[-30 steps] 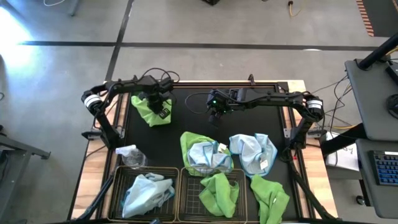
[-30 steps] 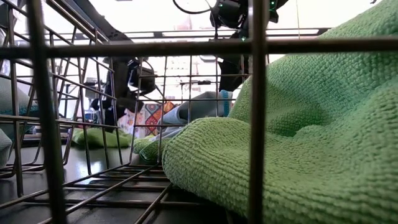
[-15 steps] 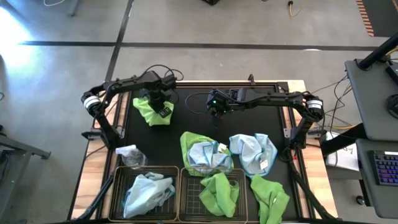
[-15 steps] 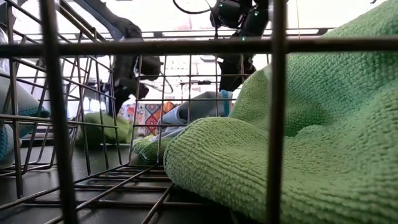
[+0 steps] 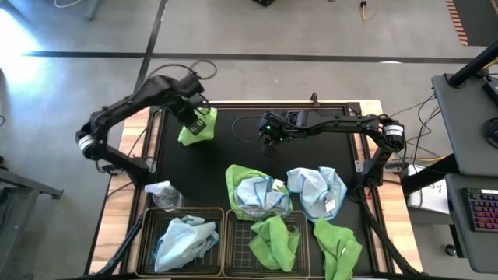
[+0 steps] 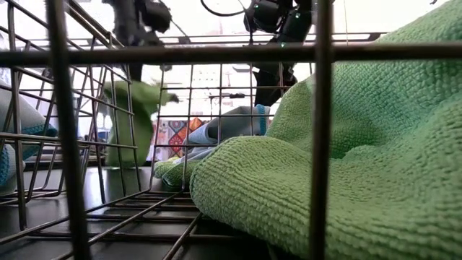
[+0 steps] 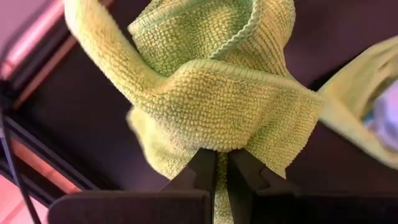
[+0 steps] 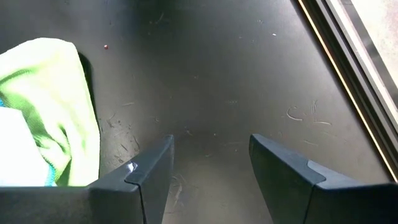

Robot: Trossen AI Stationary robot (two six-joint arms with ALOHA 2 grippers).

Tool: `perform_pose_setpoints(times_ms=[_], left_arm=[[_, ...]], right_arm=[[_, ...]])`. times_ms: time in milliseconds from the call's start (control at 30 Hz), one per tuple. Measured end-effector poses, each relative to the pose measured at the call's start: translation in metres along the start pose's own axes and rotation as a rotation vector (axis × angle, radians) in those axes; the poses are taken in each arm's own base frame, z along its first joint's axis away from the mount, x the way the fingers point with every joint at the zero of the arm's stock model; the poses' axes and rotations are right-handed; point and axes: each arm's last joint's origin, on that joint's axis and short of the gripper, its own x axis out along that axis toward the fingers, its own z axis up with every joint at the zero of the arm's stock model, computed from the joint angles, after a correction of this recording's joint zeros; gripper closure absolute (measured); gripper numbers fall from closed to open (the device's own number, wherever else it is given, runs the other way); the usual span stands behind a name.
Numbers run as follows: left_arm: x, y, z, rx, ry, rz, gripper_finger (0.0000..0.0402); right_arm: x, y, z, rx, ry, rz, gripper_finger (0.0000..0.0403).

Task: Sort microfiber towel by color & place in baskets
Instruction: Put the top green towel into the right wire basket

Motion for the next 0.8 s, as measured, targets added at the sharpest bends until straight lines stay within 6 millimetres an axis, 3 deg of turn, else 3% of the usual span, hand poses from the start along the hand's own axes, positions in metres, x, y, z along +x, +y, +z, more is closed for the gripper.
perform_pose_setpoints(times_ms=[233,533,800], left_arm=[[-0.043,-0.001,-0.024,-0.005,-0.16,-0.048,0.0401],[-0.072,-0.01,-0.049,0.282,-0.277,-0.321,0.0401],[-0.095,-0.016,-0.074,0.424,-0.379,-0.568,0.0401]], right_arm=[[0.0,0.0,0.0,0.003,-0.001,0.0,0.0197],[0.0,0.0,0.0,0.002,-0.001,0.0,0.0197],[0.0,0.0,0.0,0.001,0.0,0.0,0.0197]])
